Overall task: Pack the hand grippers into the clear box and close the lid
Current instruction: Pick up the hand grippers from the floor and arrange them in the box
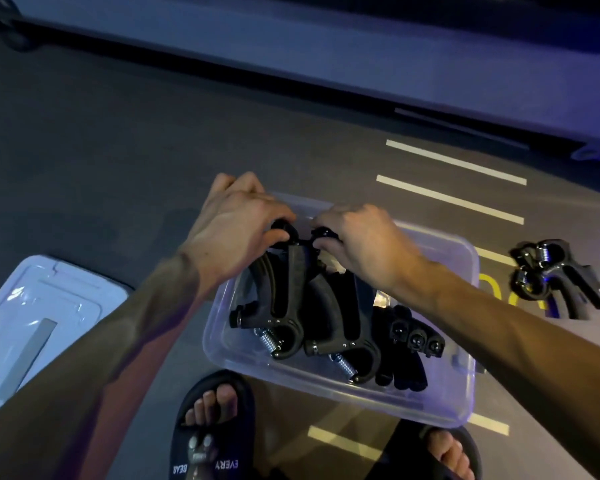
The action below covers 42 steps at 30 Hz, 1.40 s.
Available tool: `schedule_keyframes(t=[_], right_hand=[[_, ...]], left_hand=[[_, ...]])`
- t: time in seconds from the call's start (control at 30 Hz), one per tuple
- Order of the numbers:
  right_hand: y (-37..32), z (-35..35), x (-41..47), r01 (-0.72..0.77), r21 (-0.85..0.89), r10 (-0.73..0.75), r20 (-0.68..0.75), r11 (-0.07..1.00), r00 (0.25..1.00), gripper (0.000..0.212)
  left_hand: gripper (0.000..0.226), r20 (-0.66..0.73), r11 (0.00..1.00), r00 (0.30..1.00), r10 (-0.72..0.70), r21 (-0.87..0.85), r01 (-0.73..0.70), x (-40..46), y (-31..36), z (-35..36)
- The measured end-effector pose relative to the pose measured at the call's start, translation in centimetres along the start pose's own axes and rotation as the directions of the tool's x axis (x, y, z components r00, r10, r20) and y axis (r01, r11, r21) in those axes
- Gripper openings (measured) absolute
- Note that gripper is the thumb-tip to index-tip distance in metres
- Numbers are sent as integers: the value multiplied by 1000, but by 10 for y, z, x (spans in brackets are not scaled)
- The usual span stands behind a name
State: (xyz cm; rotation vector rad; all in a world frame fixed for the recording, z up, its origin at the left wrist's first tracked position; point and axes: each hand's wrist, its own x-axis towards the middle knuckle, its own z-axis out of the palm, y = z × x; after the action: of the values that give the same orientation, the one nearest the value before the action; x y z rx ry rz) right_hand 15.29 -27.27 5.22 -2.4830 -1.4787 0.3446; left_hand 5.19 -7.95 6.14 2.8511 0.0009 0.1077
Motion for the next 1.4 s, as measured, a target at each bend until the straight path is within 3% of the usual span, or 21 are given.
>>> schedule_keyframes(t=[0.33,0.53,0.7,0.9,1.0,1.13,1.2,1.4], right_hand=[[6,7,-27,104,94,-86,-181,990,980,29],[0,19,-24,23,176,4,-152,984,988,36],[-3,19,-17,9,220,26,-157,975,987,37],[-2,25,-20,-91,257,119,-96,962,988,52],[1,28,-21,-119,263,138,-55,957,989,56],[0,23,-21,-128,299,152,-58,946,987,54],[-1,16,-23,-131,314,148,-31,940,989,52],[-2,10,-32,-165,389,173,15,907,985,60]], left_hand=[[13,9,992,1000,-2,127,0,4,3,-1],[24,117,971,986,-115,222,87,5,-5,12],[10,111,952,967,-229,234,198,9,3,7],[11,168,905,934,-314,350,241,16,15,2],[10,215,893,930,-298,408,192,23,21,-2],[8,216,934,939,-267,296,198,17,10,-1],[19,214,959,950,-228,218,181,10,5,-4],[25,35,985,987,-157,78,154,-2,11,-16]])
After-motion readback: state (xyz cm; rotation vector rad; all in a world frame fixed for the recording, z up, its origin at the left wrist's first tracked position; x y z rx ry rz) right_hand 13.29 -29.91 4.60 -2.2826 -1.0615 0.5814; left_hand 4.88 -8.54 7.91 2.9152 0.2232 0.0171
